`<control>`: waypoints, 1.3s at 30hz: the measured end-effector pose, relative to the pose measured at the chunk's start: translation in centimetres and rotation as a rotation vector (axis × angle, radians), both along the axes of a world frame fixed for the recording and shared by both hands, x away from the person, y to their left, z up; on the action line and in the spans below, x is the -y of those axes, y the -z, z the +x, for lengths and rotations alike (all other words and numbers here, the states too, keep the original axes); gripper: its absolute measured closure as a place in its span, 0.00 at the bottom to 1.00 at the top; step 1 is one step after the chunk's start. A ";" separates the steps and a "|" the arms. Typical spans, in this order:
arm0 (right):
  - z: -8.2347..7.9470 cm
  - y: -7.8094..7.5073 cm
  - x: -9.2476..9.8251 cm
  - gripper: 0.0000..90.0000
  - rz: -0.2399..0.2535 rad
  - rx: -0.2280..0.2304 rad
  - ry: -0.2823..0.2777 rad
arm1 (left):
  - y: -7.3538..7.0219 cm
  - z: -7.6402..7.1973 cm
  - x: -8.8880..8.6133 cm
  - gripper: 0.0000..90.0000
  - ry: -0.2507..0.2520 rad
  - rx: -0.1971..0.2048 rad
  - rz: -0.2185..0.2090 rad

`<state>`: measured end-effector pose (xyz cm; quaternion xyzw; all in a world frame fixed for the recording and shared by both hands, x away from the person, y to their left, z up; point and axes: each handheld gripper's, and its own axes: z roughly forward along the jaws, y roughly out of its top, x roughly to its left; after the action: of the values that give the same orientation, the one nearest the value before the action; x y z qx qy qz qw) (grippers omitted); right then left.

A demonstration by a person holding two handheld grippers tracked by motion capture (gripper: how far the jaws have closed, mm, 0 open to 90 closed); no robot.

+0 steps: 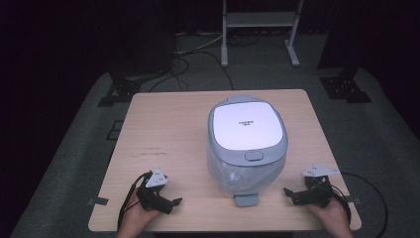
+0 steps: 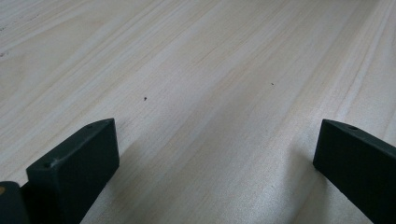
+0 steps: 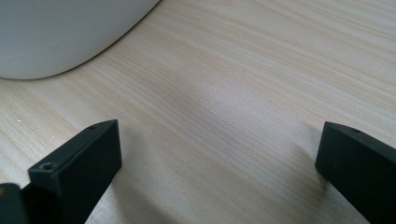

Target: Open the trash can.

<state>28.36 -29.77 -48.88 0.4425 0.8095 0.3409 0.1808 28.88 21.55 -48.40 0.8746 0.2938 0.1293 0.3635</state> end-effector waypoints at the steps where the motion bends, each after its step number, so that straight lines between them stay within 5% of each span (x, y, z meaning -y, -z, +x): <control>1: 0.0 0.0 0.0 0.00 0.000 0.000 0.000 | 0.0 0.0 0.0 0.00 0.000 0.000 0.000; 9: 0.0 -0.2 -0.1 0.01 -0.009 -0.013 -0.009 | 0.0 0.0 0.0 0.00 -0.003 0.000 0.000; 12: -0.3 -0.5 -0.2 0.15 -0.004 -0.005 -0.017 | 0.0 -0.1 -0.1 0.00 -0.005 0.000 -0.001; 23: -0.5 -1.8 0.0 0.35 0.026 0.005 -0.023 | 0.0 -0.1 -0.1 0.00 -0.005 -0.001 -0.001; 29: -0.8 -2.5 0.1 0.53 0.046 0.004 -0.039 | 0.0 -0.2 -0.1 0.00 -0.005 -0.001 -0.002; 39: -0.8 -4.0 1.2 0.93 0.123 -0.070 -0.032 | 0.0 -0.2 -0.1 0.00 -0.006 -0.001 -0.002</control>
<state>27.56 -30.94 -44.91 0.4514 0.7997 0.3773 0.1194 28.70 21.65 -48.41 0.8734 0.2965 0.1298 0.3639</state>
